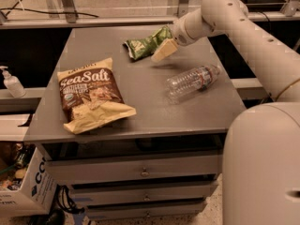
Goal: Pick green jalapeno chip bag
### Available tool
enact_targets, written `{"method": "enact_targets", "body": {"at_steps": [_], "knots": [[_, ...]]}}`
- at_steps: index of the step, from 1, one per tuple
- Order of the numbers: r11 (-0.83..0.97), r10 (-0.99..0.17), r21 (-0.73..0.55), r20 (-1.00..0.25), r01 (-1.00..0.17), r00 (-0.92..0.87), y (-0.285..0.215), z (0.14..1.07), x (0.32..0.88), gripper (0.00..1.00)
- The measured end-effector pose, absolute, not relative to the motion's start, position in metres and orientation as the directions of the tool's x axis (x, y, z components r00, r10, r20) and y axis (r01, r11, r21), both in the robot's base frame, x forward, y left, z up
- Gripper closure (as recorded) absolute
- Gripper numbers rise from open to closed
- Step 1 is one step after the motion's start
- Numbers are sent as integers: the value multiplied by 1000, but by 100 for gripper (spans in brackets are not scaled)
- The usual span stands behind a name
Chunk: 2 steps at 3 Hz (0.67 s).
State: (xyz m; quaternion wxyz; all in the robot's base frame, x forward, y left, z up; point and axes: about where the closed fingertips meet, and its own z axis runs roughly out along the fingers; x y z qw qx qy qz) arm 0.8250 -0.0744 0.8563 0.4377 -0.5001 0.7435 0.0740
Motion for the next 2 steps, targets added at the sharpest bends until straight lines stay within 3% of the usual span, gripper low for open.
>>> {"method": "enact_targets", "body": {"at_steps": [2], "knots": [[505,-674,-324,-727,-800,-131,-62,841,856,42]]}}
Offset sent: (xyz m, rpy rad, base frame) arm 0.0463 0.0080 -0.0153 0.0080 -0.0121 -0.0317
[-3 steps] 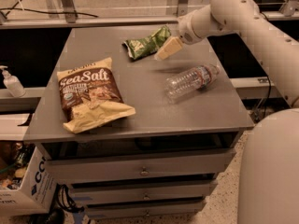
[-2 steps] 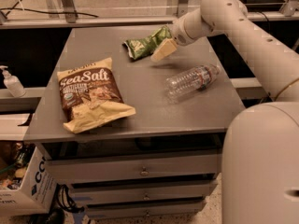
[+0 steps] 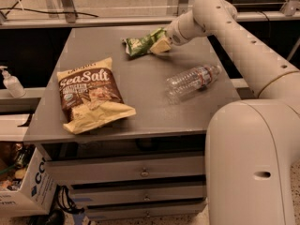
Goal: Pick green jalapeno chip bag
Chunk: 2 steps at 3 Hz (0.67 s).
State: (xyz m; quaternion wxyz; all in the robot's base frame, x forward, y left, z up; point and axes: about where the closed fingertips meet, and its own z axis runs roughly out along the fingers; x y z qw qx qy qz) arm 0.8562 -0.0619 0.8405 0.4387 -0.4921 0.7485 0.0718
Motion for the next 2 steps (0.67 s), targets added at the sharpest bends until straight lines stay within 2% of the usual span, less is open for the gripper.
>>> {"method": "enact_targets", "body": {"at_steps": [2], "knots": [[529,-646,-318,-752,-787,-131,-78,845,857,88]]}}
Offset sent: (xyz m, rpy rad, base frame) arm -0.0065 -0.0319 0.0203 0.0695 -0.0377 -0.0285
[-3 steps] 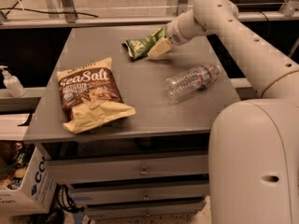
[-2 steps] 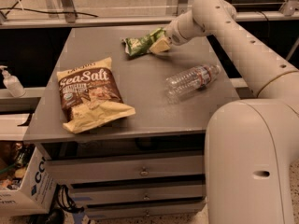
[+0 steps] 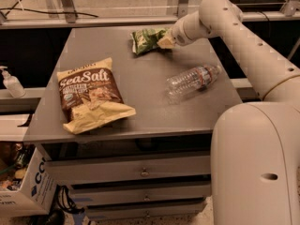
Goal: Pick green jalapeno chip bag
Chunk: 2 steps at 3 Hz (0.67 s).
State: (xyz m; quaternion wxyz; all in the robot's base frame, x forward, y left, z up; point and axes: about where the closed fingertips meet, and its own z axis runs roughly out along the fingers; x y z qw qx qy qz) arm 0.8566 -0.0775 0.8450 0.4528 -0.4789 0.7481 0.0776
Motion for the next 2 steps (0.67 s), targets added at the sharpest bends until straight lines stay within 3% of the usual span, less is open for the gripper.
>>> {"method": "enact_targets", "body": {"at_steps": [1,2], "knots": [[533,-598,-303,-796,-790,-98,-77,867,845,100],[521,-535,-295,-844,-801,-37,-70,901,829,100]]}}
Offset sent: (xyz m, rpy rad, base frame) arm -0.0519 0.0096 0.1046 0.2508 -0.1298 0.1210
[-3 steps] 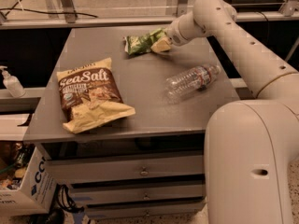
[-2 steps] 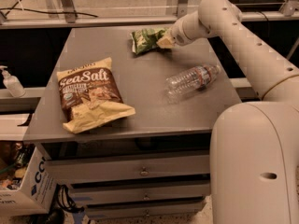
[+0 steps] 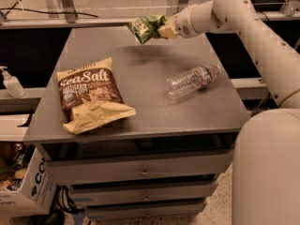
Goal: Pick green jalapeno chip bag
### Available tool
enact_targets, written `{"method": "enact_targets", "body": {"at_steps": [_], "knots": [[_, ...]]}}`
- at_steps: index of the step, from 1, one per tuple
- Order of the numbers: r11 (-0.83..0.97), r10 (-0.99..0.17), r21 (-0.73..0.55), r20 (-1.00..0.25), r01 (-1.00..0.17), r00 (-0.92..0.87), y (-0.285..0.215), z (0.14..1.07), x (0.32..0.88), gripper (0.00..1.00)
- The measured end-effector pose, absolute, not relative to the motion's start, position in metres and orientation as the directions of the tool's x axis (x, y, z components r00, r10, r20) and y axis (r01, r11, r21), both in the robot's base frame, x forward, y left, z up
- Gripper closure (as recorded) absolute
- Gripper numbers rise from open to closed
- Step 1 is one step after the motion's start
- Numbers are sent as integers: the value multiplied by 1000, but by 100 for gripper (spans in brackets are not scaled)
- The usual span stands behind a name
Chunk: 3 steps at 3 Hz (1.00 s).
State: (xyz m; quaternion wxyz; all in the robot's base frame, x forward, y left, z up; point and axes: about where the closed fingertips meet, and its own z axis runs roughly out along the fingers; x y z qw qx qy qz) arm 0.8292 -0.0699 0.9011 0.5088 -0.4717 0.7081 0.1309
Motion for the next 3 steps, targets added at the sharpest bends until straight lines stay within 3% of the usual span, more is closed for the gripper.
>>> {"method": "enact_targets", "body": {"at_steps": [2,3], "knots": [[463,-416,-315,-902,-828,111,-54,974,785,100],[460,-412,-315,-904,-830,114,-52,974,785,100]]}}
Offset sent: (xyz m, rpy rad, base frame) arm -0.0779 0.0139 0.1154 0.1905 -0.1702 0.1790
